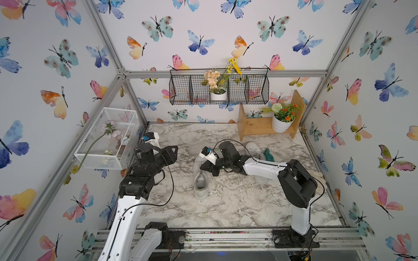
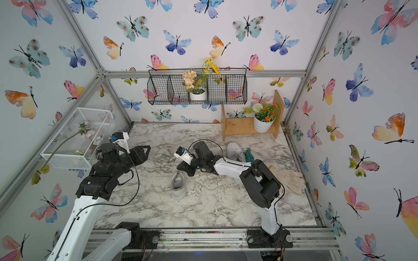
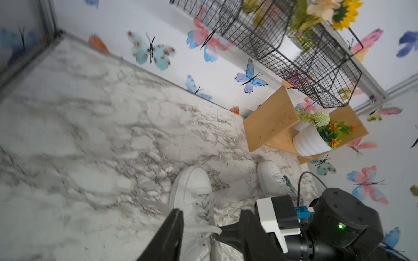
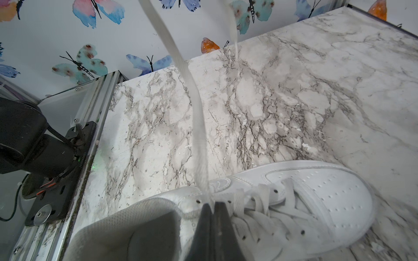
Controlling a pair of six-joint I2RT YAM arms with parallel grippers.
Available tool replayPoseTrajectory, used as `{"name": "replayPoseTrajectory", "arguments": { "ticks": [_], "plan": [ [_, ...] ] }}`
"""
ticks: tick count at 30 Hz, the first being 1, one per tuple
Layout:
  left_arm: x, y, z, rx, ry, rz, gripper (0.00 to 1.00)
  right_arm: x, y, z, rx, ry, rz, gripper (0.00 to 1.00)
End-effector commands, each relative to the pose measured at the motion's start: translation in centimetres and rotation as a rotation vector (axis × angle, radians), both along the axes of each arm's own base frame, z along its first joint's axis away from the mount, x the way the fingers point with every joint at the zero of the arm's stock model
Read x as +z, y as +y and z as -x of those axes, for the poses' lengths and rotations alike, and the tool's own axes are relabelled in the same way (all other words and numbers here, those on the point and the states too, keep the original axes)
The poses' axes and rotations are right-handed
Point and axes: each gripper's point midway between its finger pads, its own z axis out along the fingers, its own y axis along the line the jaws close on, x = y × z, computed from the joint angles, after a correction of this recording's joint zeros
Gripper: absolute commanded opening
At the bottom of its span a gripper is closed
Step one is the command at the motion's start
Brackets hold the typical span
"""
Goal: Tie the shoes
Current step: Wrap the shoelace around the shoelace.
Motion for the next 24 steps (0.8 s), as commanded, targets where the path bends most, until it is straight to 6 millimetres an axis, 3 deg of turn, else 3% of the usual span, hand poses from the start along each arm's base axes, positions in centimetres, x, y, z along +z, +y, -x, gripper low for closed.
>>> {"name": "replayPoseTrajectory", "arguments": {
  "ticks": [1,5,9,12,14,24],
  "plan": [
    [-2.0,1.7,1.3,0.065,0.056,-0.087,0.63,1.5,-0.1,0.1,-0.017,-0.019,-0.028,0.02],
    [-0.9,1.5,1.4,0.036,0.039,-0.109,0.68,1.5,-0.2,0.1,-0.02,-0.014,-0.027,0.02],
    [-1.9,-2.3,1.0,-0.16,0.057,0.006,0.67,1.6,-0.1,0.1,-0.025,-0.016,-0.031,0.02],
    [-3.7,-5.8,0.7,-0.323,0.075,0.157,0.69,1.8,-0.1,0.0,-0.028,-0.018,-0.034,0.02],
    [-4.9,-6.7,0.1,-0.363,0.094,0.216,0.69,1.7,-0.2,0.0,-0.03,-0.015,-0.032,0.02],
    [-11.9,-8.9,-2.5,-0.433,0.285,0.344,0.72,1.6,-0.3,-0.1,-0.041,-0.012,-0.025,0.02]
  ]
}}
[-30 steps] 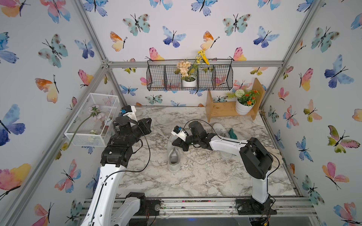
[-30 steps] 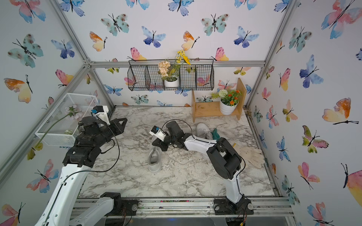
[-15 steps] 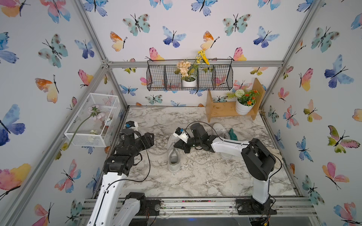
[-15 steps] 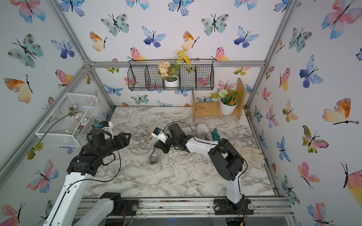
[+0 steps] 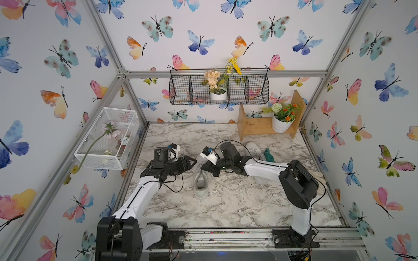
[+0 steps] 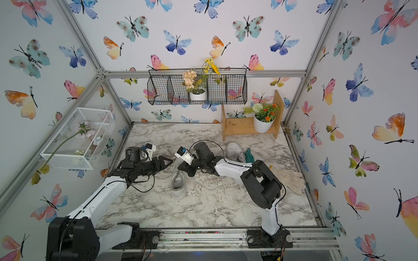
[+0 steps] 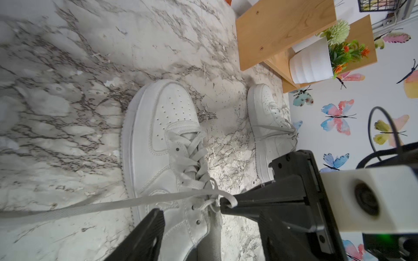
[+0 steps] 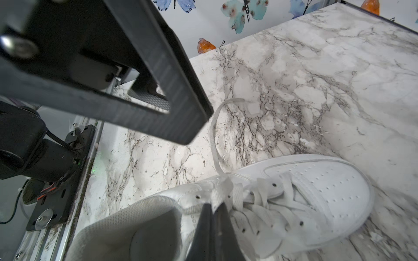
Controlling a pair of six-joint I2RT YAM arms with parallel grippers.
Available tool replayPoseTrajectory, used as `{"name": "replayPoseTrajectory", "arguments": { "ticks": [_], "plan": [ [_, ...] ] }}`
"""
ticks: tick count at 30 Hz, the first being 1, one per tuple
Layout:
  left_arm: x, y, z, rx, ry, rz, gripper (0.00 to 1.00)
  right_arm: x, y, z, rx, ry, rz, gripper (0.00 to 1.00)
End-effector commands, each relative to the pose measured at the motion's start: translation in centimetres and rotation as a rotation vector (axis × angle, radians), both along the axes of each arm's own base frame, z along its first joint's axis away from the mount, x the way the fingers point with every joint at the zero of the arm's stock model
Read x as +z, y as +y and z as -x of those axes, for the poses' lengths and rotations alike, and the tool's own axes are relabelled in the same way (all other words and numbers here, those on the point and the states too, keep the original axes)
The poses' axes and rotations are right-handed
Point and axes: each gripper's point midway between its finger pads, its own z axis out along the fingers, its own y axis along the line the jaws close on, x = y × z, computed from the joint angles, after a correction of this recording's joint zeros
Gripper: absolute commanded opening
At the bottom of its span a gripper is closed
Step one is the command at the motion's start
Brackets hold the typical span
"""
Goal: Tie the shoes
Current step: Wrap the shoelace around the shoelace.
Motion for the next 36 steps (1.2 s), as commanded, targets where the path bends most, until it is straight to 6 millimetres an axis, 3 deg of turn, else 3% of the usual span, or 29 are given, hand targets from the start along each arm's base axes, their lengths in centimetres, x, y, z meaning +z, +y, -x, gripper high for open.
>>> {"name": "replayPoseTrajectory", "arguments": {
  "ticks": [1,7,23,29,36],
  "plan": [
    [0.0,-1.6,-0.3,-0.064,-0.017,0.091,0.72,1.6,-0.1,0.0,-0.017,-0.025,-0.024,0.02],
    [-1.7,-2.5,0.4,-0.089,0.037,0.138,0.72,1.5,0.0,0.0,-0.02,-0.023,-0.023,0.02],
    [-1.6,-4.1,0.3,-0.115,0.046,0.17,0.64,1.2,0.3,-0.1,-0.012,-0.013,-0.015,0.02],
    [-1.1,-4.7,0.3,-0.134,0.046,0.195,0.56,0.9,0.3,-0.2,-0.016,-0.011,-0.006,0.02],
    [0.2,-4.9,0.1,-0.143,0.017,0.206,0.38,0.7,0.3,-0.4,-0.021,-0.011,0.001,0.02]
  ]
}}
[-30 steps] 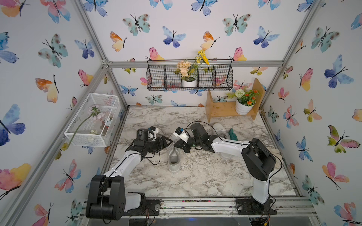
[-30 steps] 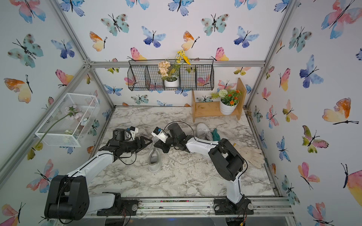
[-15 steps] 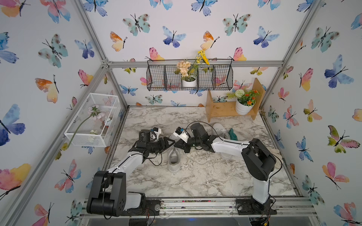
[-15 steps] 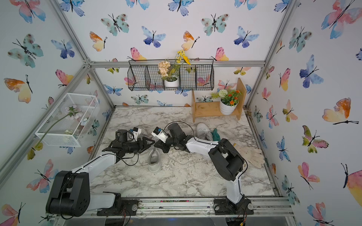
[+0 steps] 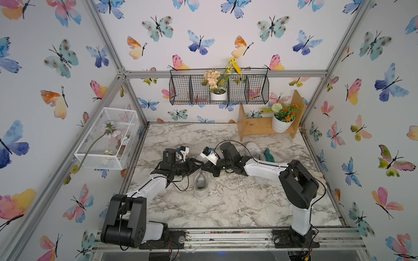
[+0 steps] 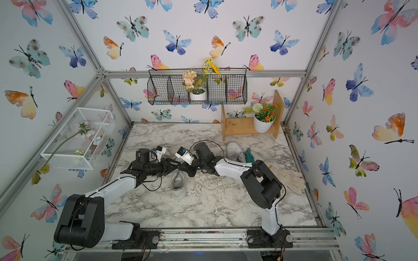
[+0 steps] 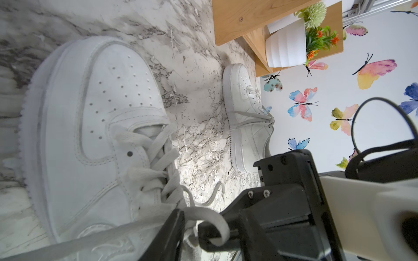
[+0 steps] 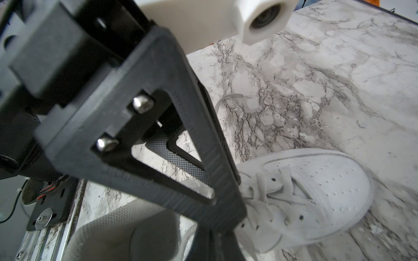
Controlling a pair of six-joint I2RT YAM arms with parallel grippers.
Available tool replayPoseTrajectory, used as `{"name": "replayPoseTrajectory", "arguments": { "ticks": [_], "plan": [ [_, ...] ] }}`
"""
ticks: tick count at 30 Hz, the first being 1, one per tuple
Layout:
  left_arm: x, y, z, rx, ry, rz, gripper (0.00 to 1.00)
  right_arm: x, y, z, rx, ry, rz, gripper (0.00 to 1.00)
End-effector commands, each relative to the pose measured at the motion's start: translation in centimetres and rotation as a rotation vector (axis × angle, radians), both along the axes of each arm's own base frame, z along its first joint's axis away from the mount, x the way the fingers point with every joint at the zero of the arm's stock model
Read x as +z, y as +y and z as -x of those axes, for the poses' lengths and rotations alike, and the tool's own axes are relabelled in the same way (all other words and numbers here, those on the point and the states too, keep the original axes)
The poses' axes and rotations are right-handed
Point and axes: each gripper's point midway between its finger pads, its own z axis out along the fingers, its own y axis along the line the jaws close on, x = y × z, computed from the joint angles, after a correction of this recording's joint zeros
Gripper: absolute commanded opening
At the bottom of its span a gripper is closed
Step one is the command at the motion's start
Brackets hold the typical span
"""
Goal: Tie the shoes
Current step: Wrap the shoelace around the shoelace.
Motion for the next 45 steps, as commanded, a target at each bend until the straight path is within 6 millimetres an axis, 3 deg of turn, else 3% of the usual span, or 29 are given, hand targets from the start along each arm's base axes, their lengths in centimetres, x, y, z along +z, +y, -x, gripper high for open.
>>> {"name": "replayPoseTrajectory", "arguments": {
  "ticks": [1,12,17,20,22,28,31,36,45],
  "plan": [
    [1.7,-0.7,0.0,-0.036,-0.043,0.027,0.35,1.0,0.5,-0.3,-0.009,-0.022,-0.014,0.02],
    [2.9,-0.1,-0.4,-0.015,-0.111,-0.017,0.13,0.0,-0.4,-0.3,-0.027,-0.029,0.045,0.02],
    [3.0,-0.1,-0.1,-0.027,-0.126,-0.028,0.05,0.0,-1.6,-0.2,-0.055,-0.03,0.096,0.2],
    [3.0,-0.1,0.2,-0.035,-0.134,-0.034,0.03,0.4,-4.0,-0.7,-0.146,-0.055,0.183,0.44],
    [3.1,-0.3,0.4,-0.044,-0.144,-0.039,0.02,-0.2,-6.4,-0.7,-0.212,-0.041,0.269,0.53],
    [3.7,-1.1,0.8,-0.086,-0.195,-0.061,0.02,-4.2,-16.7,0.4,-0.507,0.084,0.635,0.63],
    [3.8,-1.3,0.9,-0.099,-0.213,-0.085,0.01,-5.9,-20.3,2.0,-0.604,0.174,0.744,0.64],
    [4.5,-1.4,0.8,-0.106,-0.255,-0.114,0.0,-8.1,-22.8,3.1,-0.69,0.247,0.833,0.64],
    [4.1,-1.2,0.9,-0.112,-0.251,-0.143,0.0,-11.5,-23.2,3.1,-0.683,0.295,0.948,0.54]
  ]
}}
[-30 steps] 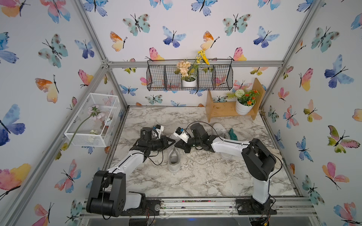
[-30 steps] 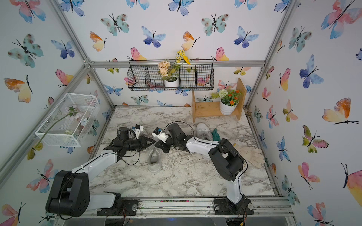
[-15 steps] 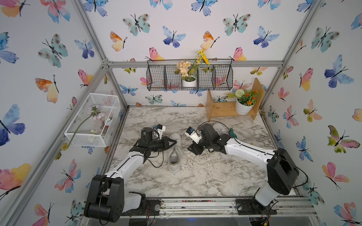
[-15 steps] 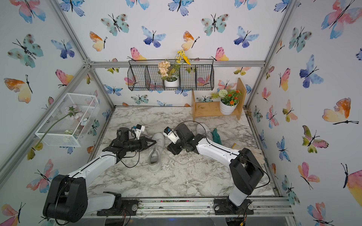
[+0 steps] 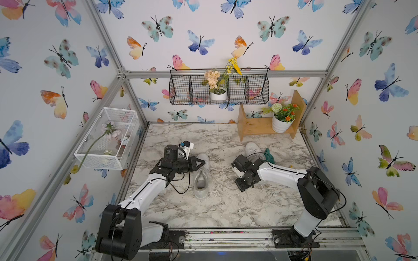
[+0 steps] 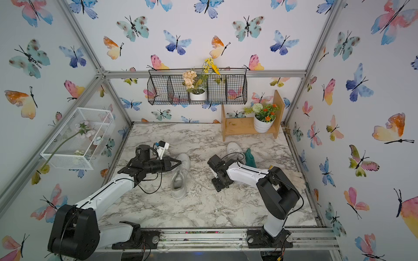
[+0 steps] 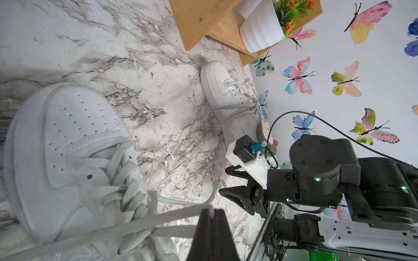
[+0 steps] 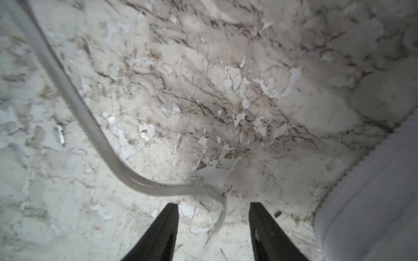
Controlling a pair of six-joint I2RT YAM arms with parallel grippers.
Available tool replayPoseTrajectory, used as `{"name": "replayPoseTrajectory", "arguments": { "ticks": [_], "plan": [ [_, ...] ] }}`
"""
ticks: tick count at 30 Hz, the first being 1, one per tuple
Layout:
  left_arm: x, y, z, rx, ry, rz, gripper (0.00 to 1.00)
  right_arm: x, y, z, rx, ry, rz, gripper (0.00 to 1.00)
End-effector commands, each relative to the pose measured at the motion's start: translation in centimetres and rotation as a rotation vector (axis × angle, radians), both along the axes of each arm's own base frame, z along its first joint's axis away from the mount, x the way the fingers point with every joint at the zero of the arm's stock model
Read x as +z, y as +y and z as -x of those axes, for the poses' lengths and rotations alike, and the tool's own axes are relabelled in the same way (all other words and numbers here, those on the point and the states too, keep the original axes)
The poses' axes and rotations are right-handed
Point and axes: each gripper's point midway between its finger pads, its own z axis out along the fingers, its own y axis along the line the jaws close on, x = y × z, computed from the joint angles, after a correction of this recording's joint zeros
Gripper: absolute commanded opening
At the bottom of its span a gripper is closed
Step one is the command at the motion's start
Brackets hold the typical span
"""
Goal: Tie the shoes
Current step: Wrap the shoelace around the shoelace.
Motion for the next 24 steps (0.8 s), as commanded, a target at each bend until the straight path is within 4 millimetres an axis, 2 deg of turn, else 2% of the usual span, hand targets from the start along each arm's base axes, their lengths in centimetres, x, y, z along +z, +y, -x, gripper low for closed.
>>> {"name": "replayPoseTrajectory", "arguments": {
  "ticks": [1,5,6,8,9,12,14,16,19,22,24],
  "plan": [
    [0.4,0.2,0.0,0.003,-0.03,-0.028,0.0,-0.5,-1.1,0.1,-0.027,0.016,0.061,0.52],
    [0.3,0.2,-0.1,0.005,-0.028,-0.031,0.0,-1.2,-1.1,0.3,-0.028,0.024,0.055,0.41],
    [0.3,0.2,-0.1,0.006,-0.029,-0.031,0.0,-1.3,-1.0,0.2,-0.026,0.024,0.055,0.34],
    [0.3,0.2,-0.1,0.007,-0.035,-0.036,0.0,-1.1,-0.9,-0.2,-0.03,0.007,0.059,0.14],
    [0.3,0.3,-0.1,0.007,-0.04,-0.039,0.0,-0.3,-0.6,-0.9,-0.033,-0.023,0.048,0.04],
    [0.2,0.5,0.1,0.01,-0.054,-0.048,0.0,3.2,1.3,-2.8,-0.009,-0.122,-0.048,0.02],
    [0.2,0.5,0.3,0.012,-0.062,-0.049,0.0,6.4,3.3,-4.1,0.029,-0.198,-0.143,0.02],
    [0.3,0.6,0.5,0.014,-0.075,-0.046,0.0,10.2,6.0,-5.7,0.079,-0.277,-0.26,0.02],
    [0.4,0.7,0.8,0.017,-0.092,-0.035,0.0,14.5,9.8,-7.6,0.15,-0.348,-0.402,0.02],
    [0.3,0.8,1.1,0.02,-0.099,-0.033,0.0,17.6,13.3,-9.9,0.206,-0.402,-0.493,0.02],
    [0.0,0.9,1.3,0.025,-0.096,-0.038,0.0,19.1,15.6,-11.3,0.239,-0.422,-0.544,0.02]
  ]
}}
